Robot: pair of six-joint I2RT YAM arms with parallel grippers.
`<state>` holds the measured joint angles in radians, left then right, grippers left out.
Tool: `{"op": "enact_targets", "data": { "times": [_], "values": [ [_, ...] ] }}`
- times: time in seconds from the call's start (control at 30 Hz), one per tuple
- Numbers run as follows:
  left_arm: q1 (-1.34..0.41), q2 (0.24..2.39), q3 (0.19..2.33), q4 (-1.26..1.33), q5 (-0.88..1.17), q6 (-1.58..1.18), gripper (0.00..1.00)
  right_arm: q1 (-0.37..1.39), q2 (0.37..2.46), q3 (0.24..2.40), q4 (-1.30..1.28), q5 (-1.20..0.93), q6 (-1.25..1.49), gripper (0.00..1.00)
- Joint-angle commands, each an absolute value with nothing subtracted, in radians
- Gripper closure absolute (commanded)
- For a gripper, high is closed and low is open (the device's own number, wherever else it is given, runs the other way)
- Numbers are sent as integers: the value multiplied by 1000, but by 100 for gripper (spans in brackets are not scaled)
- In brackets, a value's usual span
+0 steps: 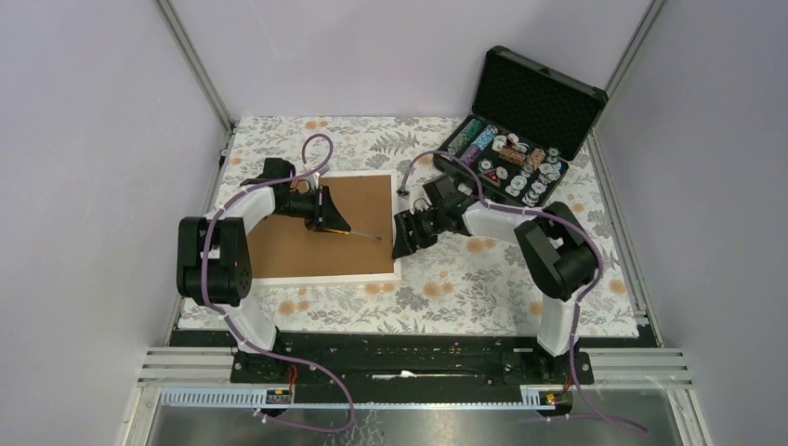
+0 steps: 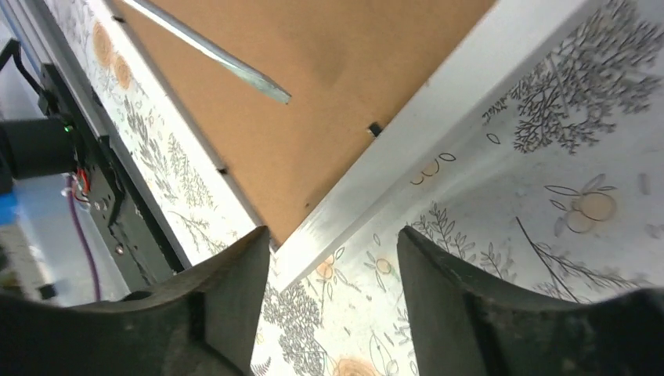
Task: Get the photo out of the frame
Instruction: Release the photo frame item from the photo frame, then adjust the screwdriver.
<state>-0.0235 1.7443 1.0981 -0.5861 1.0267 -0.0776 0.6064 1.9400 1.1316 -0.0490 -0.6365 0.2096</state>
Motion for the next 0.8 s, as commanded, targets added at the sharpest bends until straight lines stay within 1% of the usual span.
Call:
{"op": "enact_targets", "data": {
  "times": [0.0, 0.07, 0.1, 0.13, 0.2, 0.23, 0.27, 0.33, 0.47, 0.5, 0.57, 0.6, 0.67, 0.73, 0.77],
  "values": [
    [-20, 1646, 1144, -670, 1051, -18, 100, 608, 1748, 1152, -84, -585, -30, 27],
    [-20, 1621, 1139, -681, 1081, -31, 100, 608, 1699, 1175, -101, -647, -129, 22],
    [-21, 1604, 1138, -691, 1102, -33, 100, 610, 1692, 1207, -140, -685, -171, 17],
    [-25, 1593, 1140, -703, 1129, -32, 100, 611, 1696, 1240, -176, -722, -211, 15],
    [-38, 1573, 1147, -739, 1158, -26, 100, 632, 1699, 1293, -208, -766, -259, 15],
    [-43, 1563, 1147, -749, 1171, -30, 100, 652, 1702, 1310, -230, -763, -298, 19],
    [-48, 1550, 1144, -751, 1181, -39, 100, 682, 1707, 1333, -255, -743, -343, 20],
    [-57, 1522, 1141, -750, 1185, -48, 100, 751, 1722, 1378, -315, -647, -408, 24],
    [-71, 1477, 1133, -748, 1193, -63, 100, 819, 1753, 1426, -323, -583, -425, 31],
    [-75, 1470, 1130, -749, 1197, -62, 100, 828, 1762, 1436, -327, -564, -431, 35],
    [-78, 1459, 1119, -748, 1220, -61, 100, 848, 1770, 1445, -327, -542, -449, 39],
    [-78, 1457, 1115, -749, 1233, -65, 100, 856, 1775, 1450, -327, -531, -455, 42],
    [-78, 1451, 1109, -742, 1251, -72, 100, 870, 1782, 1454, -328, -517, -467, 56],
    [-77, 1441, 1097, -721, 1273, -93, 100, 874, 1781, 1453, -328, -519, -468, 79],
    [-73, 1434, 1091, -708, 1279, -102, 93, 873, 1780, 1454, -328, -519, -465, 91]
  ]
}}
